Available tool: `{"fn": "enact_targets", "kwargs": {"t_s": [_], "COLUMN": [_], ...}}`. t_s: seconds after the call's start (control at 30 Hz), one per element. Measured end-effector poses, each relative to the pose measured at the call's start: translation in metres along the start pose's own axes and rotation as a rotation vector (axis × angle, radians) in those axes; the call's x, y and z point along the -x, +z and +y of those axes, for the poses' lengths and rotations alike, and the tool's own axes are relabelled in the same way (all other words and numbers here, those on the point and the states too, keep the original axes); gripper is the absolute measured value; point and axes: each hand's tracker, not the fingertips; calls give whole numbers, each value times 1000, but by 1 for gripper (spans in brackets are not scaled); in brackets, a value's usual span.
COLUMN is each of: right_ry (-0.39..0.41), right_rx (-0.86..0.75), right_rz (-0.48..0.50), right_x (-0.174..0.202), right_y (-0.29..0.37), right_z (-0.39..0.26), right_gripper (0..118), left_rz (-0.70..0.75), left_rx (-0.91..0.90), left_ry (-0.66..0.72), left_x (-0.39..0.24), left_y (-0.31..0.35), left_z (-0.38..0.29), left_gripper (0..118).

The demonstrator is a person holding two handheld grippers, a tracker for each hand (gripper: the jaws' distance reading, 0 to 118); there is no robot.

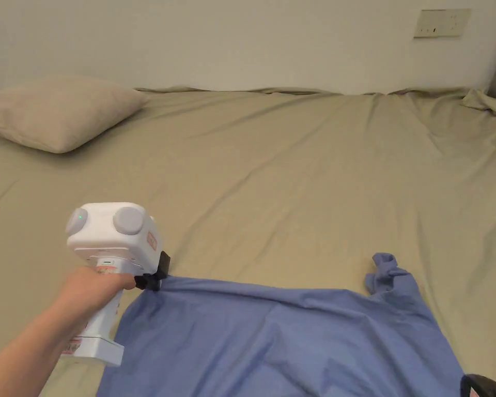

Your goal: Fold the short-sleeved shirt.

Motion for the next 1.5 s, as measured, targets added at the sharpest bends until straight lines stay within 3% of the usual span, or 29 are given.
{"fn": "enact_targets", "kwargs": {"t_s": [0.1, 0.13, 0.17, 0.2, 0.27, 0.33, 0.4, 0.43, 0.5, 0.57, 0.6, 0.63, 0.67, 0.7, 0.73, 0.77, 0.83, 1.03, 1.17, 1.4, 1.5], "right_ry": [-10, -25, -77, -113, -155, -252, -275, -270, -296, -277, -256, -224, -102, -84, -75, -1, -26, -89, -97, -95, -14], "right_rx": [-19, -27, -20, 16, 122, 236, 333, 397, 494, 601, 663, 676, 595, 539, 515, 477, 460, 197, 57, -255, -417], "right_rz": [-9, -10, -10, -19, 10, 38, 14, -15, -59, -64, -79, -82, -127, -70, -65, -185, -108, -113, -28, 23, -32], "right_x": [-21, -30, -43, -58, -84, -111, -128, -130, -134, -131, -128, -123, -114, -106, -100, -92, -99, -92, -69, -35, -17], "right_y": [-19, -27, -39, -58, -92, -129, -168, -216, -253, -276, -285, -287, -276, -263, -258, -249, -236, -157, -86, 50, 112], "right_z": [26, 37, 49, 62, 77, 103, 114, 88, 78, 61, 54, 51, 57, 59, 62, 64, 66, 73, 85, 137, 176], "right_gripper": [3, 30, 81, 118, 118, 118, 118, 118, 118, 112, 102, 77, 74, 53, 13, 9, 8, 4, 4, 4, 4], "left_rz": [-47, -66, -78, -91, -133, -169, -194, -194, -185, -183, -180, -179, -182, -182, -184, -181, -195, -254, -355, -411, -343], "left_rx": [-37, -59, -78, -80, -98, -102, -106, -103, -94, -81, -73, -69, -65, -64, -67, -80, -124, -295, -465, -788, -966], "left_ry": [-8, -16, -8, -10, -9, -1, 9, 10, 8, 12, 15, 16, 11, 5, 0, -5, 21, 82, 159, 60, -38], "left_x": [-3, -4, -5, -5, -5, -6, -4, -3, -4, -4, -5, -5, -7, -8, -8, -9, -11, -17, -25, -47, -58], "left_y": [24, 32, 40, 47, 57, 66, 69, 68, 65, 58, 53, 50, 47, 46, 44, 45, 51, 103, 165, 333, 424], "left_z": [0, -1, -3, -4, -8, -14, -17, -18, -21, -23, -24, -26, -29, -32, -33, -36, -44, -81, -115, -163, -168], "left_gripper": [3, 3, 3, 3, 3, 3, 3, 3, 3, 3, 3, 3, 3, 3, 3, 3, 3, 3, 3, 3, 3]}}
